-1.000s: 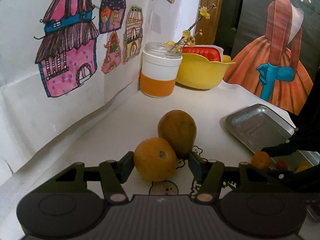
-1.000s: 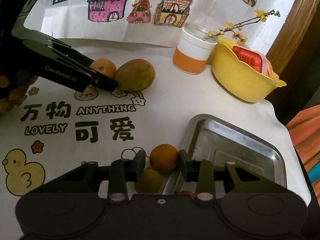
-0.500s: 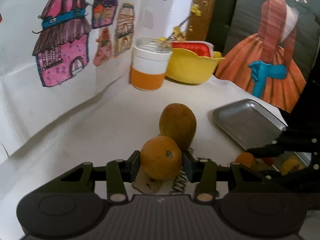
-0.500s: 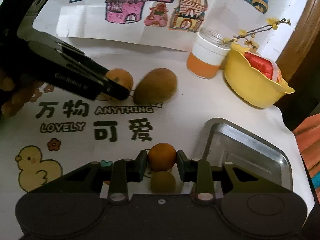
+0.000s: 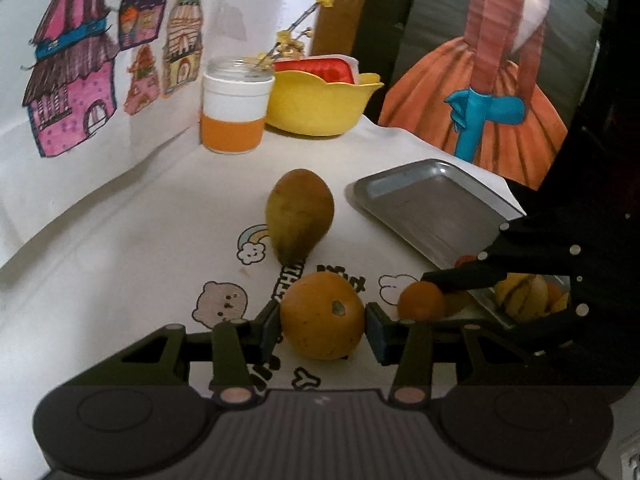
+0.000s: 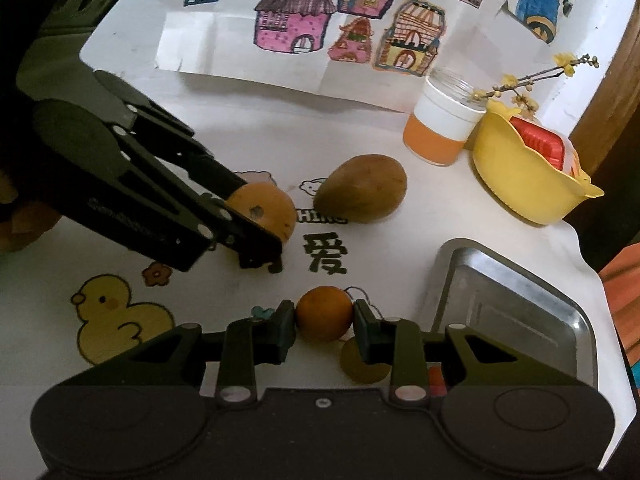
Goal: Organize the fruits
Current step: 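Grasp the large orange with the left tool while the right tool grasps a small orange, then carry both oranges over the steel tray with both tools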
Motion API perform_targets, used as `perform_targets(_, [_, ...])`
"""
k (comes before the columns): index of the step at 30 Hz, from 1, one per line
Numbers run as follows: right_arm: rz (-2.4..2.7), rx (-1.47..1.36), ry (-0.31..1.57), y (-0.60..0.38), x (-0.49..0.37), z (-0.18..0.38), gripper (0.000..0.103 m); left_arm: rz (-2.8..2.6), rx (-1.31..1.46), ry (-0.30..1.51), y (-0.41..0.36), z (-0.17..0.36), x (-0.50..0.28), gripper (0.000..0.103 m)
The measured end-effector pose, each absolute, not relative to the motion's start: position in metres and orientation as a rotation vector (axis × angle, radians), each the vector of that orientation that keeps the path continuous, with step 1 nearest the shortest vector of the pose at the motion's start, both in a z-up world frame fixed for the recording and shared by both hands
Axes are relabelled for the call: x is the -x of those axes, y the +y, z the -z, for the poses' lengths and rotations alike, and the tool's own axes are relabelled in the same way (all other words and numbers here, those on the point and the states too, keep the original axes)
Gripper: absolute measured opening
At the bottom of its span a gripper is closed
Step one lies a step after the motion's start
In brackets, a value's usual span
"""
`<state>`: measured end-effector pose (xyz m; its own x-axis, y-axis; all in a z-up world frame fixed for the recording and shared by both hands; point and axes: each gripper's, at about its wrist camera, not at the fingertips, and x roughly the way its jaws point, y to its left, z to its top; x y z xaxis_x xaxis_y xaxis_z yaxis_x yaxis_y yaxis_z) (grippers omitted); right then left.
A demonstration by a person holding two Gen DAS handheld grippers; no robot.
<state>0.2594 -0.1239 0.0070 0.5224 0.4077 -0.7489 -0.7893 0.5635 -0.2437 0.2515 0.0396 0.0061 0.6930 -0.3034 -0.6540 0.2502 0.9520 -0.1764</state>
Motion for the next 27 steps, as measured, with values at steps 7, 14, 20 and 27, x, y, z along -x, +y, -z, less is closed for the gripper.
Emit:
perform_targets(7, [-0.77,0.604,0.681,-0.128,-0.256,-0.005,0.034,0.296,0.071,0.744,0.034,0.0,-0.255,0.05])
perform_targets(14, [-0.765,0.561,0.678,-0.134,-0.251,-0.005,0.034,0.287,0.063,0.74,0.031,0.0,-0.253,0.049])
perform_targets(20, [-0.776,0.526,0.679,-0.141,-0.243,-0.005,0.034,0.298,0.062,0.751,0.023,-0.005,-0.248,0.048])
perform_targets(27, [-0.753,0.461,0.646,-0.158,-0.232,-0.011,0.033,0.309,0.064,0.744,0.009,-0.01,-0.242,0.048])
